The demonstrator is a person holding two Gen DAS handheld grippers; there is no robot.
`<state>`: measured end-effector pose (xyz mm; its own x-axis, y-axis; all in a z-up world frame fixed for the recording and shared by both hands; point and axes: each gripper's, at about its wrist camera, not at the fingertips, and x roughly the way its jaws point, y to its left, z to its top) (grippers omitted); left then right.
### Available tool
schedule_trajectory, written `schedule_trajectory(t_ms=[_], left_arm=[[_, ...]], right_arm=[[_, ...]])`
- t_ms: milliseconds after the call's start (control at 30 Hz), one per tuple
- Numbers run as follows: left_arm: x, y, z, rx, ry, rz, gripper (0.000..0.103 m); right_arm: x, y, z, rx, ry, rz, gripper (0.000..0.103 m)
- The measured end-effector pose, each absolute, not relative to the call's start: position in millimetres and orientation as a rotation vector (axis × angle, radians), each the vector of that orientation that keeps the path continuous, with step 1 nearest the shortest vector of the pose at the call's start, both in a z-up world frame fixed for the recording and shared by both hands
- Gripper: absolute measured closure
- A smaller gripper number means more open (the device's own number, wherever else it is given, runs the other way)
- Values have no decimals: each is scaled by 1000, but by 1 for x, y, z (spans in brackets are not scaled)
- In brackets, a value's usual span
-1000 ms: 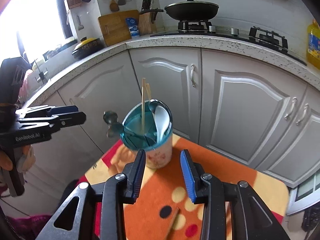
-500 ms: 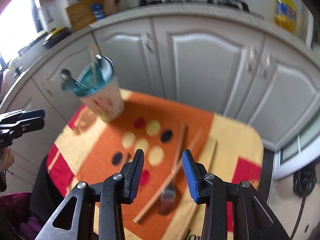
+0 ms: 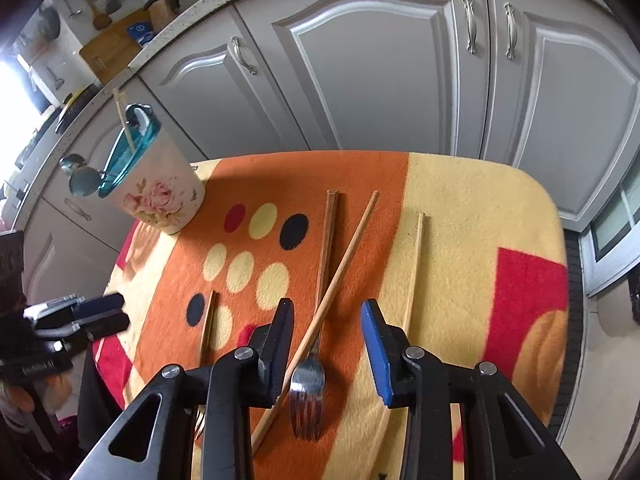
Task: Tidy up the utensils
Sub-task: 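Grasp a wooden chopstick with the left gripper while the right gripper grasps another chopstick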
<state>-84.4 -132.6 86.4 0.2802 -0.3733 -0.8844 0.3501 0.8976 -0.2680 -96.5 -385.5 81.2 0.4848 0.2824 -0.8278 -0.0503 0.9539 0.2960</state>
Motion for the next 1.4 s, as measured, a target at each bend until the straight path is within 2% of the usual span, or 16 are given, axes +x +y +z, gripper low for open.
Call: schedule_trajectory(t_ms=[267, 533, 667, 767, 833, 867, 967, 1400], left_arm=[[-64, -157, 59, -36, 1258, -489, 58], [-52, -168, 47, -36, 1292, -477, 58], [-52, -172, 44, -20, 1288, -478, 58], [-50, -175, 44, -17, 1288, -483, 59], [-51, -176, 43, -18, 1295, -498, 69], [-52, -179, 42, -3, 1301, -504, 80], [-56, -186, 41, 42, 1294, -523, 93], [-70, -156, 74, -47, 1223, -558, 96]], right_arm=[[-61, -389, 65, 274, 1066, 208, 76], [-30, -413, 46, 405, 1089, 198, 77], [-24, -416, 38, 423, 1098, 216, 91], [-26, -414, 40, 406, 1090, 238, 92], [-31, -413, 45, 397, 1079, 254, 92], [-33, -412, 47, 396, 1075, 260, 92], [-41, -411, 58, 387, 1048, 268, 93], [-95, -395, 129, 309, 902, 323, 95]])
